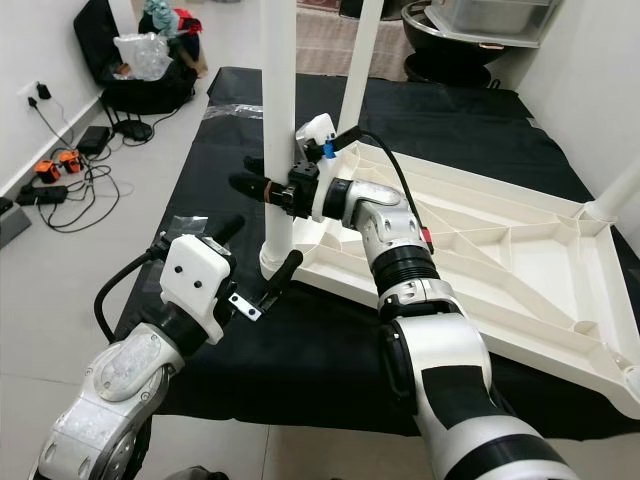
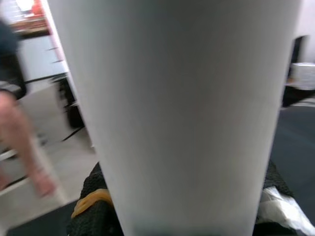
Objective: Building children table
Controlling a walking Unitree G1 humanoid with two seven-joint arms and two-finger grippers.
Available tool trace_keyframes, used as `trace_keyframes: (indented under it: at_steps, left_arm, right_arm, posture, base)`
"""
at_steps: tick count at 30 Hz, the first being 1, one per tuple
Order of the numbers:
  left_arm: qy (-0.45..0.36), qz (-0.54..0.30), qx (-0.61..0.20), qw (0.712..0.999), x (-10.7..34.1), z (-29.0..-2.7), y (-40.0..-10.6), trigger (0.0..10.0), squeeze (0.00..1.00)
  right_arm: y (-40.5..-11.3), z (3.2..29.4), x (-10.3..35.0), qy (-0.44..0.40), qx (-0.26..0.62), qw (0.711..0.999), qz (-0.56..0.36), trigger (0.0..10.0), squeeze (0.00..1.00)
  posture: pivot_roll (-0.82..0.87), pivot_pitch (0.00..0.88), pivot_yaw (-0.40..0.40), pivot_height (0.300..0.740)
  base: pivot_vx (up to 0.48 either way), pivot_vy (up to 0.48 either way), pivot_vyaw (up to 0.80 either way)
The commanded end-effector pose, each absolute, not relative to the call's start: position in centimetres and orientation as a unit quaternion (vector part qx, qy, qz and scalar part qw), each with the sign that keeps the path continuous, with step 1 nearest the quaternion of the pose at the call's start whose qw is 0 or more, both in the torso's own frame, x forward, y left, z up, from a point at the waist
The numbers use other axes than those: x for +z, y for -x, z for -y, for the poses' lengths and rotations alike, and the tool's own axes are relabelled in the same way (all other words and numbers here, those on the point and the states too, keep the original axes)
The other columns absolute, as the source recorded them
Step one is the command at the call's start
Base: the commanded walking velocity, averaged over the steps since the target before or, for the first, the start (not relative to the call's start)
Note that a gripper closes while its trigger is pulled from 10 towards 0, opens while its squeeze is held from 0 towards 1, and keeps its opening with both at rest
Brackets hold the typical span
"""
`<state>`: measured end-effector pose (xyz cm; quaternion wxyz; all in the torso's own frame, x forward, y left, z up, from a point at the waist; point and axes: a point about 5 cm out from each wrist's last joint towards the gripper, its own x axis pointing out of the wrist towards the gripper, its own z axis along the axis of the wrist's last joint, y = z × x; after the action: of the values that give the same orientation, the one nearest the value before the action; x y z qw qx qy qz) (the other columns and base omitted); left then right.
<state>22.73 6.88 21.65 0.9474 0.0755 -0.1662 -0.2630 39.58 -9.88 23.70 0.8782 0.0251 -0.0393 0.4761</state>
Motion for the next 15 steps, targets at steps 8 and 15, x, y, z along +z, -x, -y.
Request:
trace_keyframes:
  at_steps: [8, 15]
  left_arm:
    - [-0.072, 0.154, -0.262, 0.950, 21.2, -6.8, -22.7, 10.0, 0.00]
    - [-0.071, 0.153, -0.263, 0.950, 21.0, -6.5, -22.6, 10.0, 0.00]
  right_arm:
    - [-40.8, 13.4, 22.1, 0.021, 0.230, 0.972, 0.027, 0.0, 0.00]
    - [-36.7, 15.9, 19.5, -0.036, -0.178, 0.983, 0.026, 0.0, 0.00]
  posture:
    - [0.09, 0.100, -0.090, 0.740]
    - [0.09, 0.080, -0.088, 0.740]
  base:
    - [0.000, 0.000, 0.00]
    - [0.000, 0.000, 0.00]
